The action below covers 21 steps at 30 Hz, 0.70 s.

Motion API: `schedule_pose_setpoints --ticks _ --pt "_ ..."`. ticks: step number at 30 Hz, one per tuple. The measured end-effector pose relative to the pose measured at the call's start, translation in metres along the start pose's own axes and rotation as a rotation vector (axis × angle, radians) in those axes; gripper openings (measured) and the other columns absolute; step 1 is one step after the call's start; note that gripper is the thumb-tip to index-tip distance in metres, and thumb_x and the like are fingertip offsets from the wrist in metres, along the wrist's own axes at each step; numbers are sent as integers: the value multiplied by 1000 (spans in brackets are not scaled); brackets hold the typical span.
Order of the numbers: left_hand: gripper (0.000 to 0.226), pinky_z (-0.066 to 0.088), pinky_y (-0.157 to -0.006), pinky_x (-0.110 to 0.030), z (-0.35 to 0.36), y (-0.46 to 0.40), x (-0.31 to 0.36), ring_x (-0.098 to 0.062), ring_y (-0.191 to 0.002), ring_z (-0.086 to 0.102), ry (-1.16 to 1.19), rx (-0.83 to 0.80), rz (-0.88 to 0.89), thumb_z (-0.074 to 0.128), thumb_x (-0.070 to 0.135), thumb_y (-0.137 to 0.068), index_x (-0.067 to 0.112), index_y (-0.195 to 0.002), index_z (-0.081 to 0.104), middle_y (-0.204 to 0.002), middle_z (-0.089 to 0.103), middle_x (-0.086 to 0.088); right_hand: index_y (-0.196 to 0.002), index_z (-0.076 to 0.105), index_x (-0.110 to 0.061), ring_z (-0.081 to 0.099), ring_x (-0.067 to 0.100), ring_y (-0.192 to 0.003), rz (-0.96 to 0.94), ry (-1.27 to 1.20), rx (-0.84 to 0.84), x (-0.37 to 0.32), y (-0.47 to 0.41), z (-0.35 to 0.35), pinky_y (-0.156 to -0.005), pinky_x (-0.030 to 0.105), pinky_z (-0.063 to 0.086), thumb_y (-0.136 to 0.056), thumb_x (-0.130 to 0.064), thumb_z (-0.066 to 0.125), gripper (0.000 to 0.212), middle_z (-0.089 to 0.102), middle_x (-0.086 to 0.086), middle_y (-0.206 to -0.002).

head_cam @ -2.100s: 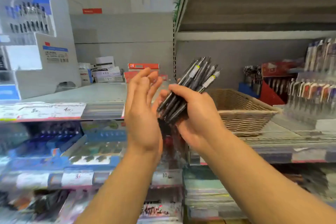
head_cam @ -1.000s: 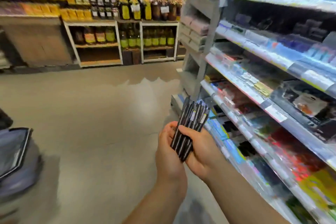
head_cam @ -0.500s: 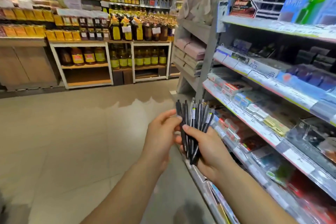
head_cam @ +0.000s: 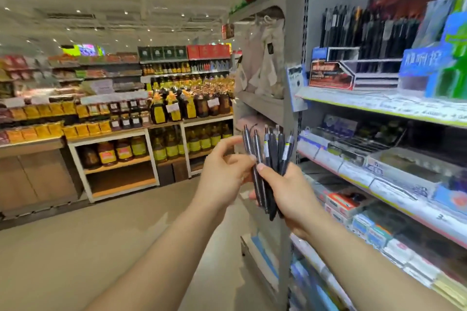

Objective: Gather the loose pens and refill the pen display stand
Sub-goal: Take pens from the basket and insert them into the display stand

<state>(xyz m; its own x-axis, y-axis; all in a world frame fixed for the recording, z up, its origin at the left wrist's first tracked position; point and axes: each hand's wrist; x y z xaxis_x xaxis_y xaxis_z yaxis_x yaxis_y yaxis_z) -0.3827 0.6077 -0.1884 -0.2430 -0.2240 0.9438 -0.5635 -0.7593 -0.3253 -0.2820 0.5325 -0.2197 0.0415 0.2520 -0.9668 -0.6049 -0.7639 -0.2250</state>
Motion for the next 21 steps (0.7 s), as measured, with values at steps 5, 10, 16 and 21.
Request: schedule_pose_setpoints --ticks 5,10,16,21 --pt "31 58 -56 -23 28 -95 10 -4 -73 73 96 1 147 67 10 -93 36 -109 59 -77 75 16 -86 59 -1 59 14 -44 -81 136 168 -24 -65 -55 -41 25 47 -102 -10 55 18 64 -1 -55" --pt "35 55 -56 -23 77 -184 4 -11 -69 70 174 -184 189 69 8 -92 35 -112 58 -76 76 1 -75 51 -13 41 16 -41 -183 410 300 -49 -119 -106 -47 28 38 -100 -15 57 26 48 -2 -46" --pt "45 54 -51 -24 148 -273 6 -6 -59 66 288 -438 289 68 2 -91 23 -129 56 -65 70 5 -67 52 -22 42 16 -44 -278 478 445 -105 -184 -137 -52 31 36 -96 -20 62 31 49 -2 -52" --pt "74 61 -77 -53 191 -345 41 -21 -74 71 254 -339 568 76 24 -78 62 -130 40 -81 69 9 -79 56 -24 45 6 -41 -433 659 615 -178 -228 -162 -47 23 37 -93 -23 70 19 53 -14 -49"
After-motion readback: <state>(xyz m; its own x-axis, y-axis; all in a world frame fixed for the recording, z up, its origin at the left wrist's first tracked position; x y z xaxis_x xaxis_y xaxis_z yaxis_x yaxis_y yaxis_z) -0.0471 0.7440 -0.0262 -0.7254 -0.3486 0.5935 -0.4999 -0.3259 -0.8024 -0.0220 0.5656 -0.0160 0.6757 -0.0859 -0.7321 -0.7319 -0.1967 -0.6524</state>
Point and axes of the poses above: each hand's wrist, its own y-axis away from the middle knuckle, its own z-axis out of the palm, x = y × z
